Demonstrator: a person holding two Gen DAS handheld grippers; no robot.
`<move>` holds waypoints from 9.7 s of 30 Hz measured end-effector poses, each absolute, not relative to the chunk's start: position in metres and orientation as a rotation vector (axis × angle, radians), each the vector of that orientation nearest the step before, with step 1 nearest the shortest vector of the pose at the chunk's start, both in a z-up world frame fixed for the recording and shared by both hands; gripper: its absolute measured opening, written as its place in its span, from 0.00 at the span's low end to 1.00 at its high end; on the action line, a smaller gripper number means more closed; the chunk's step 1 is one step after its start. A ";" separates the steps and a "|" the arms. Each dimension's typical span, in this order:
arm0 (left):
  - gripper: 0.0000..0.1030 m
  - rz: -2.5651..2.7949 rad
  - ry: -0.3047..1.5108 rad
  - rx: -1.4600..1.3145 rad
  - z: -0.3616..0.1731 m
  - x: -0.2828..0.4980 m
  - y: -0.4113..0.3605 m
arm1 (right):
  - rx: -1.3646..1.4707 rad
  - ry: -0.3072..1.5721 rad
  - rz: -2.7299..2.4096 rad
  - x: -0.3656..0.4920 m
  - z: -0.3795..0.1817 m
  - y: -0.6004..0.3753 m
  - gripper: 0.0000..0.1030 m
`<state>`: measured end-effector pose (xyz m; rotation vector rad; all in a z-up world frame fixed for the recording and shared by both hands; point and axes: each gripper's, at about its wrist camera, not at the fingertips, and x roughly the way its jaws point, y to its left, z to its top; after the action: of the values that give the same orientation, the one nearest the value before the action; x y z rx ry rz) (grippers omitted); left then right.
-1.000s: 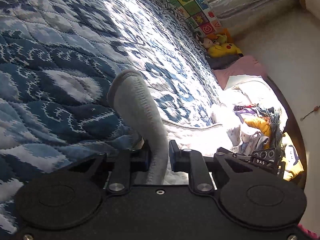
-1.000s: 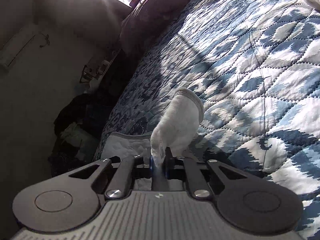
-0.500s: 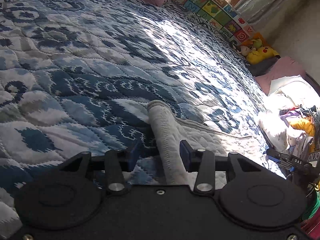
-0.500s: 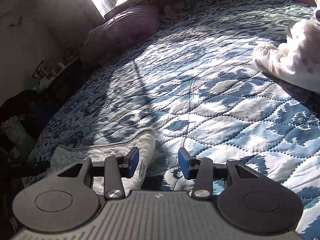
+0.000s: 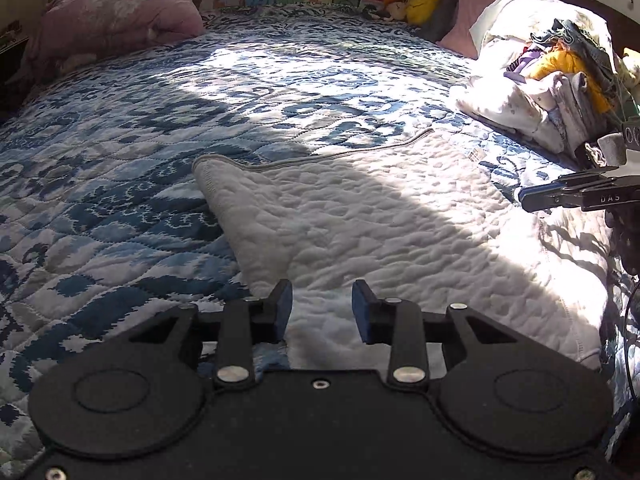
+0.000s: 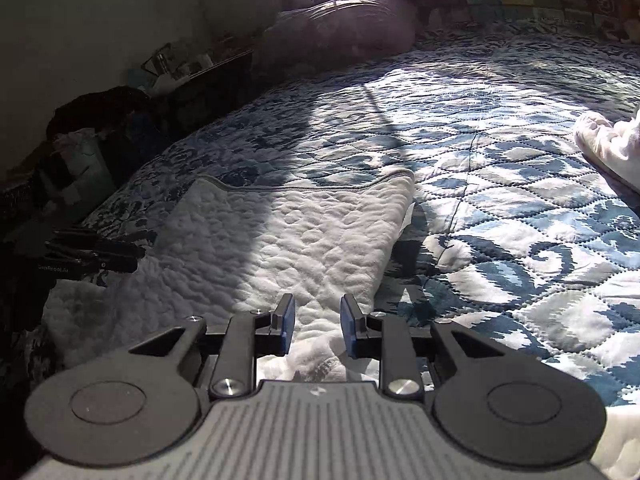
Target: Fold clothes
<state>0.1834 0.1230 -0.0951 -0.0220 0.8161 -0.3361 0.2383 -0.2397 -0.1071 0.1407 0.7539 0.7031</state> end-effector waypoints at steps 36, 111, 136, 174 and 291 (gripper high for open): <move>0.48 -0.159 0.875 0.022 -0.120 0.286 0.120 | 0.063 0.646 0.522 0.154 -0.089 -0.187 0.45; 0.37 -0.003 0.669 -0.264 -0.083 0.077 0.181 | -0.278 0.673 0.765 0.048 -0.123 -0.032 0.36; 0.28 0.242 0.620 -0.298 -0.055 0.025 0.252 | 0.047 0.623 0.641 0.042 -0.096 -0.138 0.37; 0.40 -0.312 0.748 -0.046 -0.110 0.060 0.004 | 0.550 0.544 -0.058 0.116 -0.139 -0.352 0.41; 0.07 -0.061 0.697 -0.238 -0.090 0.012 0.120 | 0.086 0.466 0.470 0.082 -0.115 -0.173 0.38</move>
<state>0.0119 0.1202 -0.0903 -0.2378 0.6969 -0.0611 0.0823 -0.1730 -0.1147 0.0862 0.4663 0.4696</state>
